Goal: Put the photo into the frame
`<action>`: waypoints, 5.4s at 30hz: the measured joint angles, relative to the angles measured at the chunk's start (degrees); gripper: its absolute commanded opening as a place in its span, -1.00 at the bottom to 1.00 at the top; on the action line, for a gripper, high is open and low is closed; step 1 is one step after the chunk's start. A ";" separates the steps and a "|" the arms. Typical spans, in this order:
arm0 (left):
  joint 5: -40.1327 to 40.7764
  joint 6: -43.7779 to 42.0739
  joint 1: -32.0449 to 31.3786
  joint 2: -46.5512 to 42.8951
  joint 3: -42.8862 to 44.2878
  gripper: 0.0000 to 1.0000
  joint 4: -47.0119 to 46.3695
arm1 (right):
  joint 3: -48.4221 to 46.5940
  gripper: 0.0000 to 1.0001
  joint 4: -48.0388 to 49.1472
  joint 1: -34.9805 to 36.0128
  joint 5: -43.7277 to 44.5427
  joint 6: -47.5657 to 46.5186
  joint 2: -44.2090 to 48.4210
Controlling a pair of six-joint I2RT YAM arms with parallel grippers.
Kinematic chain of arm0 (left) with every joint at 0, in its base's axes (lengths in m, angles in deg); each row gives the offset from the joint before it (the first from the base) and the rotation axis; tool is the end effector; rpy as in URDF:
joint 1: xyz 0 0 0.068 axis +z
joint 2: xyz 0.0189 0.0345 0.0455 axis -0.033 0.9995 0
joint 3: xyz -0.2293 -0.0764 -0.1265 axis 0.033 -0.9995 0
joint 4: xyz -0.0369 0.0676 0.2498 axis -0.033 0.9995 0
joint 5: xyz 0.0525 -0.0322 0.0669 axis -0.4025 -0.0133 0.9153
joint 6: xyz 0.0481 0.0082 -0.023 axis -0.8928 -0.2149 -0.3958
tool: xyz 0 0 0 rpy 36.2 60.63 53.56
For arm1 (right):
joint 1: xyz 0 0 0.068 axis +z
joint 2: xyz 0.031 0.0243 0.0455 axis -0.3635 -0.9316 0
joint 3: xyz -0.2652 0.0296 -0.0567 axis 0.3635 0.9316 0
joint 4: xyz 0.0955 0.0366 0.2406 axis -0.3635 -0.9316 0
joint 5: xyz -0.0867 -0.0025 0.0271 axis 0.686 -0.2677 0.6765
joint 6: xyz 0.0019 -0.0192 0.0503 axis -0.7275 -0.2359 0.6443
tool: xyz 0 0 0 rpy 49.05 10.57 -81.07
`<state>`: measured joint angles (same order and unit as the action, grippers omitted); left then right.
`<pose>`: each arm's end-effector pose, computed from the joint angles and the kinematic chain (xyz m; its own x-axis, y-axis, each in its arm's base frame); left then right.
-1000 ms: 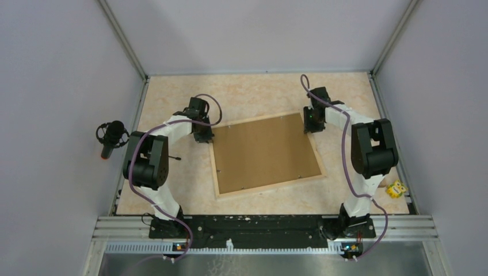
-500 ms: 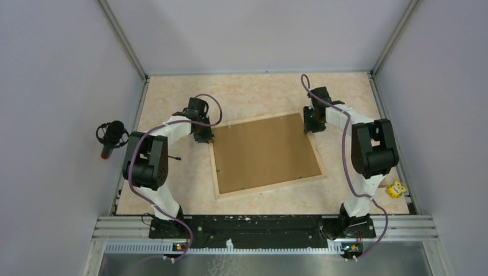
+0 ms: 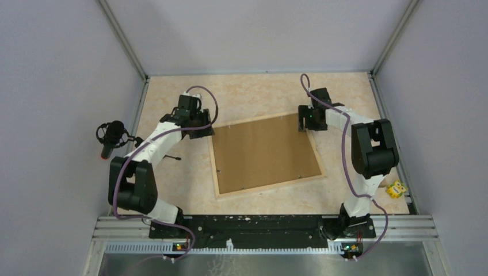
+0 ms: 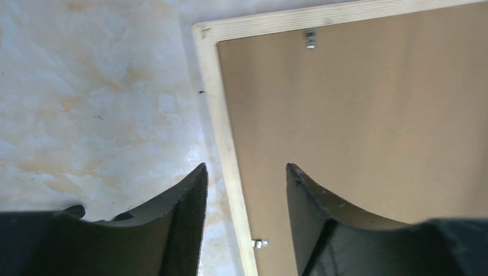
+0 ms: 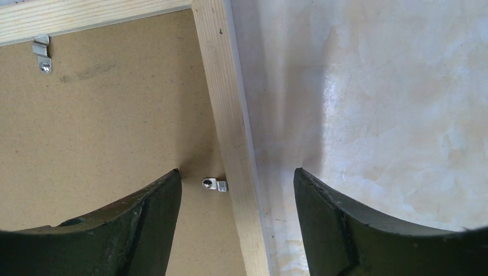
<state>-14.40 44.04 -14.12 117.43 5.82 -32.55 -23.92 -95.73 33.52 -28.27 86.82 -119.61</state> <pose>0.3140 -0.0705 0.2276 -0.8389 -0.1840 -0.5122 -0.0568 0.9656 -0.2537 0.3781 0.0814 0.1728 -0.8601 0.0046 -0.5101 -0.0459 0.9952 0.0863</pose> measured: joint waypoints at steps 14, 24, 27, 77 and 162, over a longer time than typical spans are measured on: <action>-20.83 1.01 -2.51 -21.64 -7.98 0.97 -6.40 | 4.52 0.62 2.49 -1.64 -0.37 0.81 3.28; -9.11 -6.62 -26.93 -25.22 -9.01 0.98 -8.31 | 8.83 0.68 4.94 -3.85 0.09 4.46 11.74; -1.16 -10.16 -34.34 -25.18 -9.01 0.97 -8.39 | 9.73 0.68 6.14 -4.52 0.04 5.68 13.46; 18.56 -19.76 -61.61 25.11 18.40 -0.60 6.93 | 13.46 0.69 10.19 -13.84 -6.12 10.08 13.68; 67.41 -17.40 -57.70 26.12 16.90 -1.00 17.31 | 31.36 -0.54 50.36 -10.08 -38.01 55.58 14.23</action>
<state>53.00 26.64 -71.82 143.55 22.71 -15.24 7.45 -45.37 23.45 -66.28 142.41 -105.38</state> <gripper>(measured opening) 0.326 0.283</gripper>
